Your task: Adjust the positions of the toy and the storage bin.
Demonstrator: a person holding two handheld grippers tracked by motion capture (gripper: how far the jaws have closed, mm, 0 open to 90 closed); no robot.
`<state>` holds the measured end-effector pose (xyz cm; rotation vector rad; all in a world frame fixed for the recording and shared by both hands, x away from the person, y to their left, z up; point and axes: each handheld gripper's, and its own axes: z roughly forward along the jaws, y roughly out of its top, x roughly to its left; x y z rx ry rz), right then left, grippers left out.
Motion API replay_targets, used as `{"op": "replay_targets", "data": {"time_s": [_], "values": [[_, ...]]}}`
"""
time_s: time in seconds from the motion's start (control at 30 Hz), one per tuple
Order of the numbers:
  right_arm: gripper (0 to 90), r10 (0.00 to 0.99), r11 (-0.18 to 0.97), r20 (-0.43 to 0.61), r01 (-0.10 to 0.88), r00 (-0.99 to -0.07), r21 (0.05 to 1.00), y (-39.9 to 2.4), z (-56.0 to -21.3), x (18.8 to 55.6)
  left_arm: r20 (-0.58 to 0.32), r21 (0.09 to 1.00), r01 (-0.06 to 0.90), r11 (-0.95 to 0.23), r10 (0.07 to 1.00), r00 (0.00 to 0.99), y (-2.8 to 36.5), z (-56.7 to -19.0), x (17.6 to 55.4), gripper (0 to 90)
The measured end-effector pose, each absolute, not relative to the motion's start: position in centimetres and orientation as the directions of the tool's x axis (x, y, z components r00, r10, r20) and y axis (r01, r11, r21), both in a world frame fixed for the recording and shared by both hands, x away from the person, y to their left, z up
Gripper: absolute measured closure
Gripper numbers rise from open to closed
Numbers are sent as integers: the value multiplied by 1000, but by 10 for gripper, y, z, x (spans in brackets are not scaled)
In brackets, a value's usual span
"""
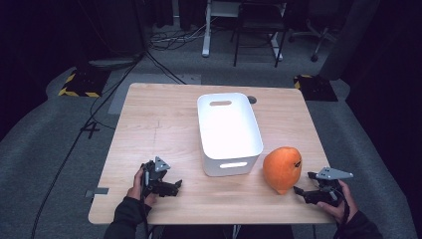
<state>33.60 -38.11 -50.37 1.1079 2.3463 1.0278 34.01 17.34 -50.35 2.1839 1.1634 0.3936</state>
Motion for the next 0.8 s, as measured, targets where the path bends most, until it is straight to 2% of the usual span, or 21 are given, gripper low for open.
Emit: {"op": "replay_targets", "data": {"time_s": [0.33,0.43,0.5,0.8], "values": [[131,751,453,-11,502,-661,736,-384,-503,336,-19,651,592,-474,770,637,175,-504,329,4],[179,741,470,-11,507,-672,723,-384,-501,337,-26,656,582,-481,756,654,174,-504,325,4],[169,737,479,-24,497,-676,724,-384,-498,335,-17,655,576,-488,753,658,174,-504,325,4],[186,724,439,-17,442,-689,782,-379,-477,322,-26,653,572,-496,740,672,174,-504,326,1]]}}
